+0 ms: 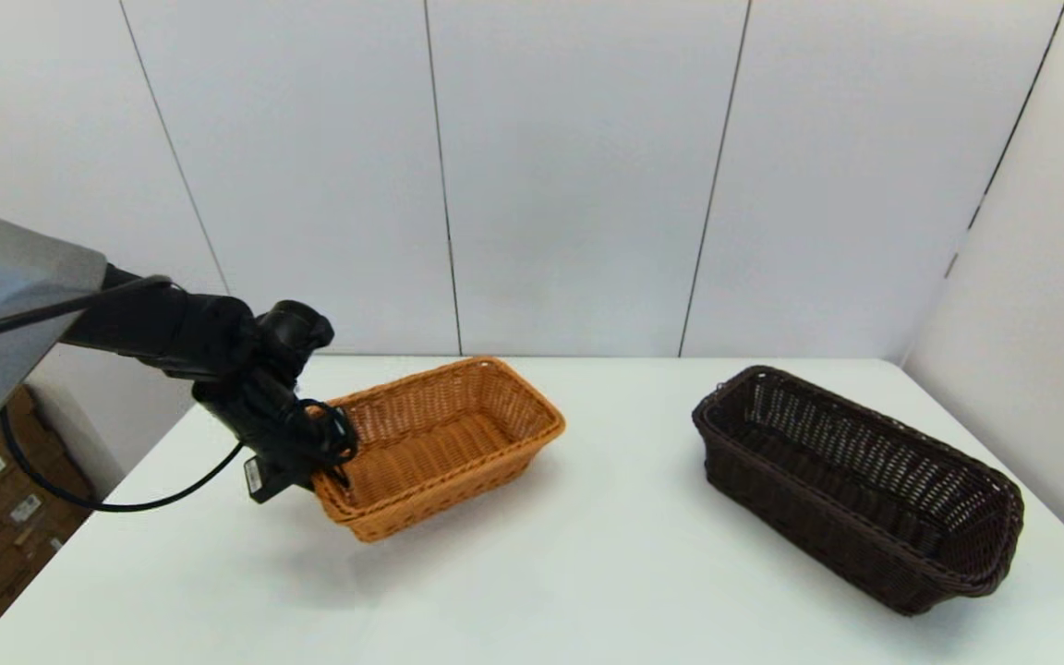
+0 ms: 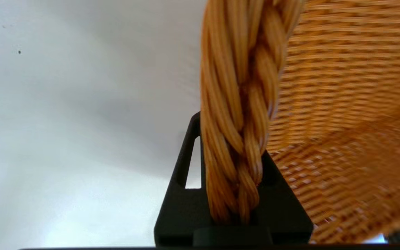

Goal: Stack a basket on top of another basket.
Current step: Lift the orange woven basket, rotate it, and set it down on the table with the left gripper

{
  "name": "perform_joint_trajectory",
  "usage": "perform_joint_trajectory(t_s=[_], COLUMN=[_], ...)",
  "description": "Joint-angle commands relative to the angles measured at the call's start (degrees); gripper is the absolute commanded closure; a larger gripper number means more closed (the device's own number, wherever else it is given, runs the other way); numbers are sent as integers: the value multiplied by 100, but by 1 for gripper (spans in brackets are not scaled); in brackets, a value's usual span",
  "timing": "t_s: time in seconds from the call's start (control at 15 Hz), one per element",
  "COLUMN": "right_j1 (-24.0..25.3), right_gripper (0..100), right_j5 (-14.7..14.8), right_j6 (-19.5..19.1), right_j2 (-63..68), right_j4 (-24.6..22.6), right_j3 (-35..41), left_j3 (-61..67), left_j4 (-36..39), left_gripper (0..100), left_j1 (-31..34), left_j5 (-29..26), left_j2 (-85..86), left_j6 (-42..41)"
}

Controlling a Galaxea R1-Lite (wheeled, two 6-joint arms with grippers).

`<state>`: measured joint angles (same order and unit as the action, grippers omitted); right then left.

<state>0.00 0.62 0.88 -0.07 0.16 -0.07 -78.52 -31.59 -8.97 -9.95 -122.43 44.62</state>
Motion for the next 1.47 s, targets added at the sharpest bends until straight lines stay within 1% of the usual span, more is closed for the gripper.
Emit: perform_joint_trajectory(t_s=[0.07,0.13,0.2,0.27,0.4,0.47,0.53,0.67,0.73,1.2,1.47], right_j1=[0,0,0,0,0,0,0,0,0,0,0], right_gripper=[0,0,0,0,0,0,0,0,0,0,0], right_j5=[-1,-1,-1,-1,-1,-1,-1,-1,-1,-1,-1], right_j6=[0,0,0,0,0,0,0,0,0,0,0], right_j2=[-1,-1,-1,7,-1,-1,-1,-1,7,-1,-1], right_j4=[2,2,2,2,2,2,2,2,2,2,2], right_j3=[-1,-1,-1,-1,-1,-1,7,-1,-1,-1,7], left_j3=[21,21,30,47,56,56,56,56,56,-269,-436], left_j4=[-102,-129,-137,-146,-401,-524,-603,-744,-761,-753,-753], left_gripper=[100,100,100,100,100,100,100,100,100,100,100], left_j1=[-105,-149,-193,-263,-368,-377,-386,-430,-439,-1089,-1195], left_j5=[-578,-798,-904,-921,-1000,-1167,-1273,-1299,-1299,-1282,-1282], left_j2=[580,694,756,764,738,685,650,562,554,132,35], left_j6=[-410,-515,-682,-849,-1368,-1684,-1825,-2106,-2150,-2150,-2185])
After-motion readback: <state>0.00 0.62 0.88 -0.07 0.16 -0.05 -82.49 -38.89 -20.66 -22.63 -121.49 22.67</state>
